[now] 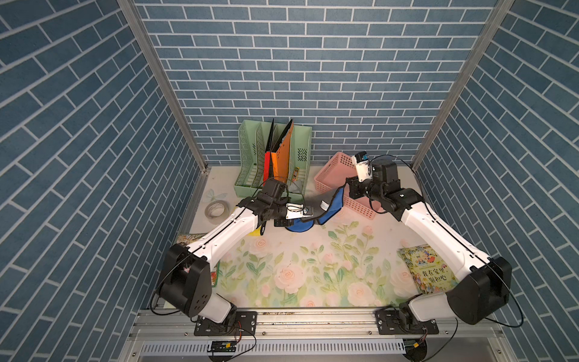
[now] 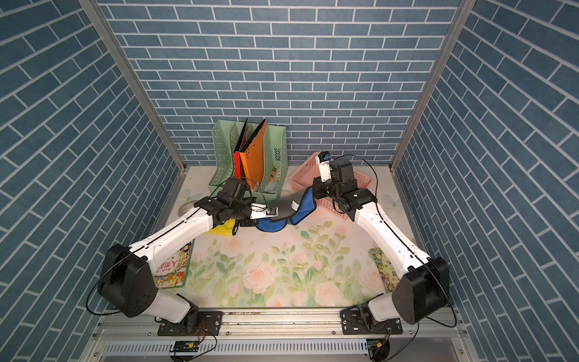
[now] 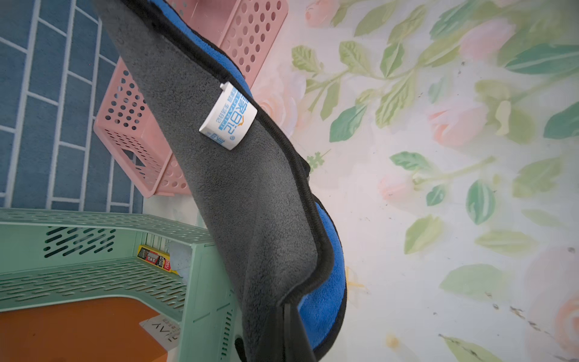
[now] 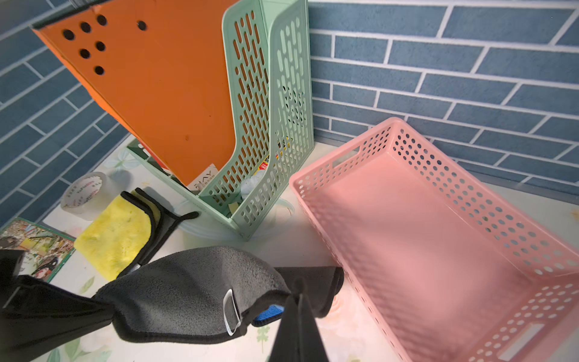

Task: Fold the square dishcloth
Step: Flatten out the cleaning item at the center of the board.

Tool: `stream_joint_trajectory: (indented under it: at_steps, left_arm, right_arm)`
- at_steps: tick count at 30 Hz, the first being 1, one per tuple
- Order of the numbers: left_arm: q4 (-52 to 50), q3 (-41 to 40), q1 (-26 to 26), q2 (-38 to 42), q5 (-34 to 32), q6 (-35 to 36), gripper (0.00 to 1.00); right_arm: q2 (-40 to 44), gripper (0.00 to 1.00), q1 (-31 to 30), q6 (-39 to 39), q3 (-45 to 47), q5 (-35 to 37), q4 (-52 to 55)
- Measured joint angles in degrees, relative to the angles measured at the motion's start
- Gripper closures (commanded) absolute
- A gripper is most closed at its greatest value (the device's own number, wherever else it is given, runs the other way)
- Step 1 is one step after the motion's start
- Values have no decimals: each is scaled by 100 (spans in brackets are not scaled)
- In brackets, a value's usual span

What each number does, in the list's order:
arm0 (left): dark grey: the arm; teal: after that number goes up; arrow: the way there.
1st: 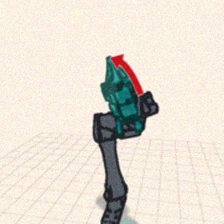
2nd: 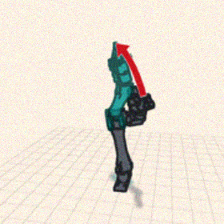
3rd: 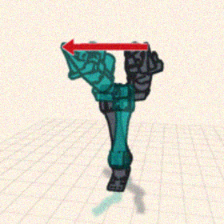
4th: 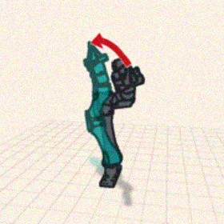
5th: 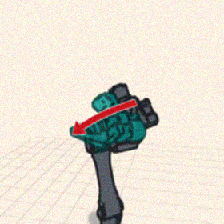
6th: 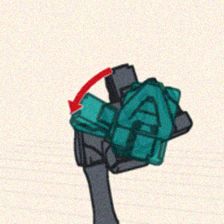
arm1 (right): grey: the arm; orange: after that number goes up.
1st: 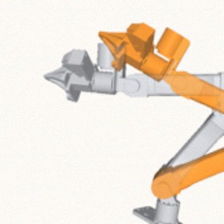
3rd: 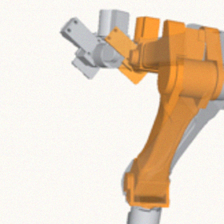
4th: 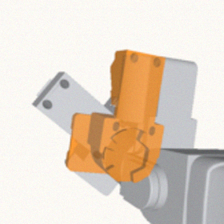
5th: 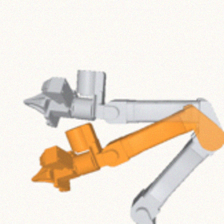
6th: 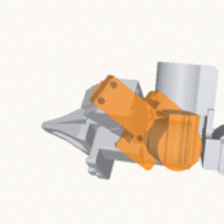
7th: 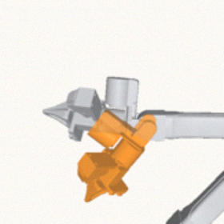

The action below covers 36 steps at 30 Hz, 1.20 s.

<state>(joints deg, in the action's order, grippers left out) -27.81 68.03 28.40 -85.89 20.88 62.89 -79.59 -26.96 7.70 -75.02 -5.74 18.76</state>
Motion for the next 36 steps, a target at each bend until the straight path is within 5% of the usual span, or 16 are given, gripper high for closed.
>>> stream_joint_trajectory:
  at_steps: [11, 23, 29, 36]
  left_arm:
    - [-339, 2190, -901, -120, 551, -1906, 100]
    - [975, 2041, -1303, -52, 776, -3451, 100]
    - [522, 363, -1410, 866, 1381, -2918, 100]
    - [-715, -1917, -1349, 1128, 1384, -1735, 100]
  right_arm:
    - [323, 100, 39, -4, -699, 181, 553]
    - [-570, 100, 337, 33, -1720, 151, 627]
    - [1075, 100, 55, 520, 634, -136, 424]
    - [2450, 100, -1193, 1727, 3906, -501, 627]
